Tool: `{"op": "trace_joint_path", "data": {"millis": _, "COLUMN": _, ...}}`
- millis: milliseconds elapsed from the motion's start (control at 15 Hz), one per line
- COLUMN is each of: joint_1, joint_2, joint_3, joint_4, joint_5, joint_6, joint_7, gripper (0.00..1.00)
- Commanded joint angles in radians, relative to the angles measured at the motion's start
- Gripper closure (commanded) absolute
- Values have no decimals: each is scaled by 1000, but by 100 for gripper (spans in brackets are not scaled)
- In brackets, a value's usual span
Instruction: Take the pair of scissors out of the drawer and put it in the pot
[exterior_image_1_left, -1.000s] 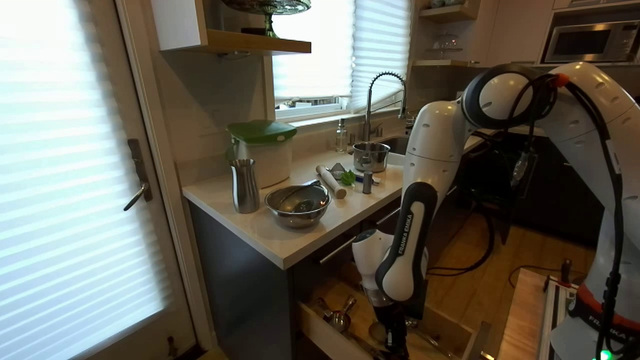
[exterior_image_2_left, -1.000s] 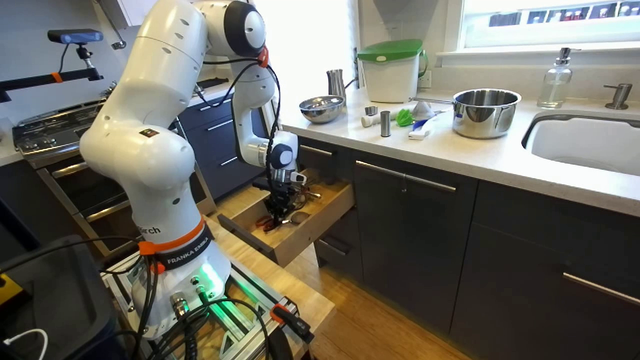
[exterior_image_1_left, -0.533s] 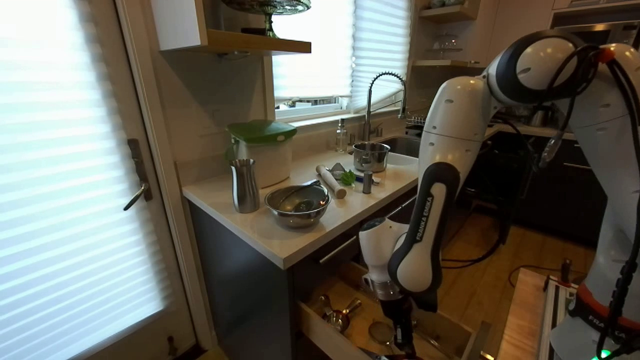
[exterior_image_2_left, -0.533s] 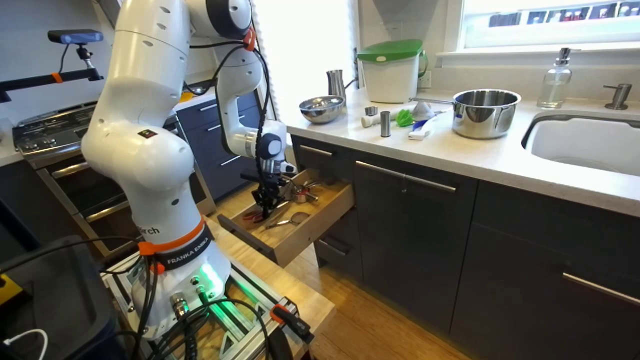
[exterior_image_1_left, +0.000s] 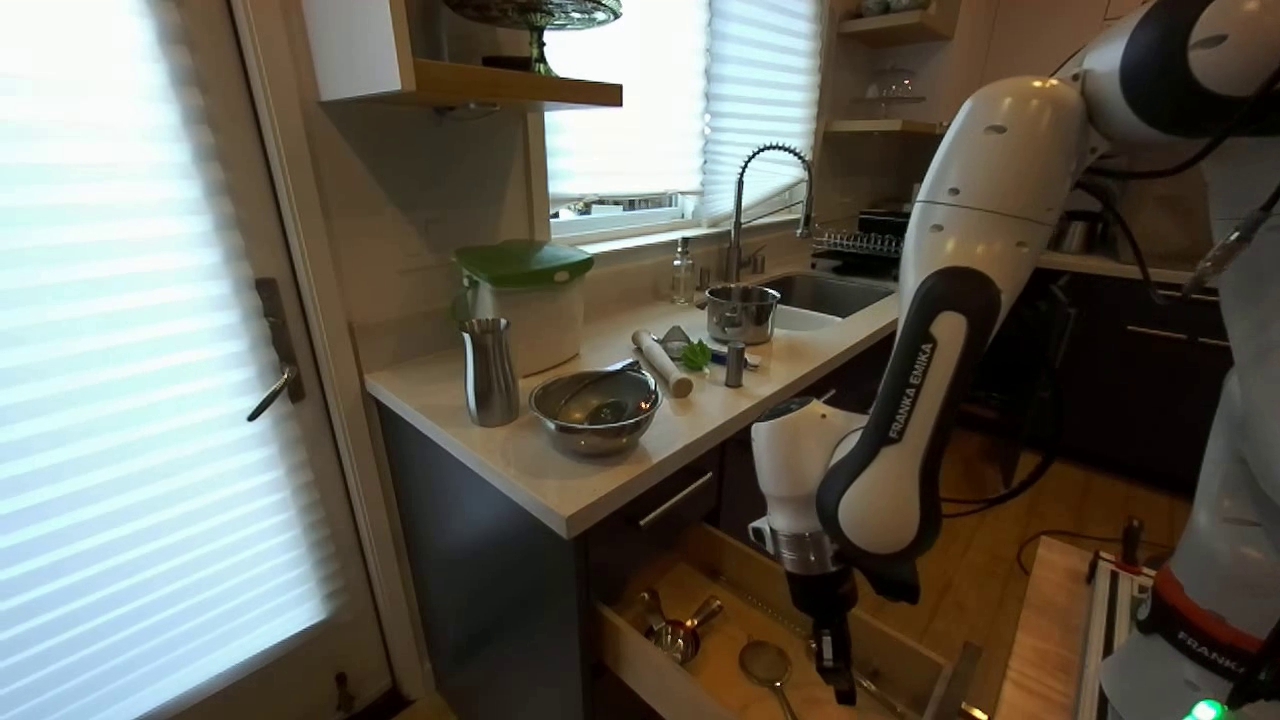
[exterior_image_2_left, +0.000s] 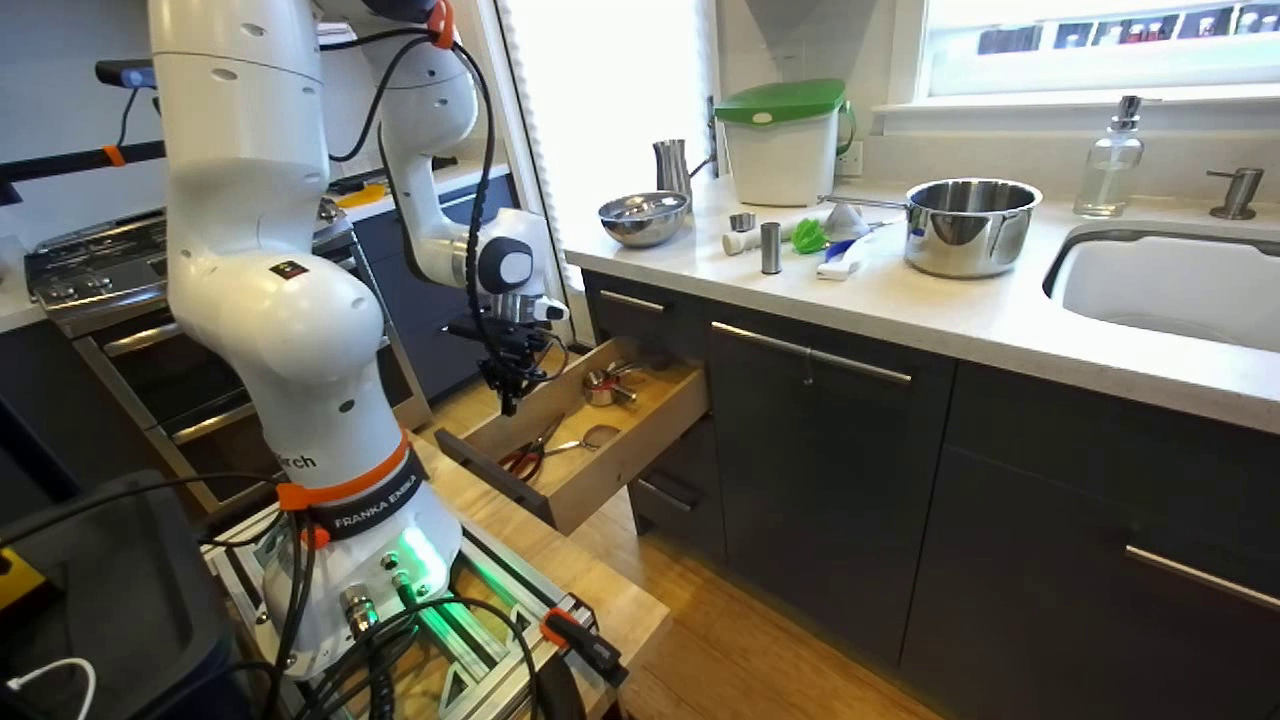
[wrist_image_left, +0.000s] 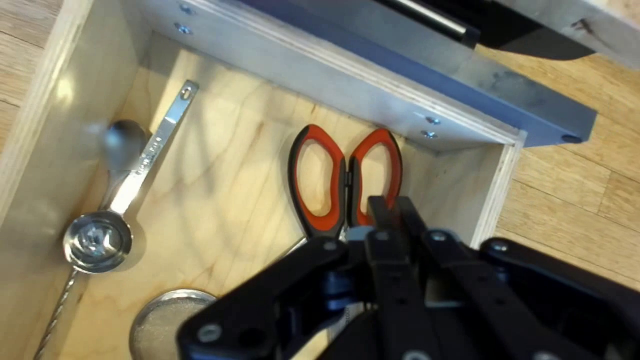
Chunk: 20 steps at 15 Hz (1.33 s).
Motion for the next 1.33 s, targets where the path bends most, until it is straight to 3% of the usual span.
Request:
{"op": "trace_joint_path", "data": {"millis": 0, "joint_1": 75, "joint_2": -83, "joint_3": -81, "joint_4": -40, "joint_5": -62, "joint_6": -78, "joint_7": 128, "gripper": 64}}
{"op": "trace_joint_path", "data": {"millis": 400, "joint_1": 103, "joint_2": 58, "joint_3": -211, "joint_4": 39, "joint_5": -276, "joint_6": -85, "joint_7": 137, "gripper": 20}}
{"op": "trace_joint_path", "data": {"millis": 600, "joint_1": 167, "joint_2": 156, "joint_3": -268, "joint_4": 110, "joint_5": -333, "joint_6": -2, "joint_7": 275, "gripper": 1}}
{"op": "trace_joint_path", "data": {"millis": 933, "joint_1": 340, "joint_2": 302, "joint_3": -371, "joint_4": 230, "joint_5": -374, "joint_6": 141, "joint_7": 482, "gripper": 0}}
{"op": "trace_joint_path", "data": {"millis": 1067, "joint_1": 344, "joint_2": 350, "joint_3": -345, "joint_4": 273, "joint_5": -337, "joint_6": 132, "joint_7": 448, "gripper": 0}}
{"op": "trace_joint_path", "data": {"millis": 1133, "joint_1": 335, "joint_2": 285, "joint_3": -350, "joint_4": 225, "joint_5": -333, "joint_6": 121, "joint_7": 433, "gripper": 0}}
{"op": "trace_joint_path", "data": {"millis": 1267, "joint_1": 352, "joint_2": 326, "joint_3": -348, "joint_4": 258, "joint_5": -329, "joint_6": 121, "joint_7": 433, "gripper": 0}}
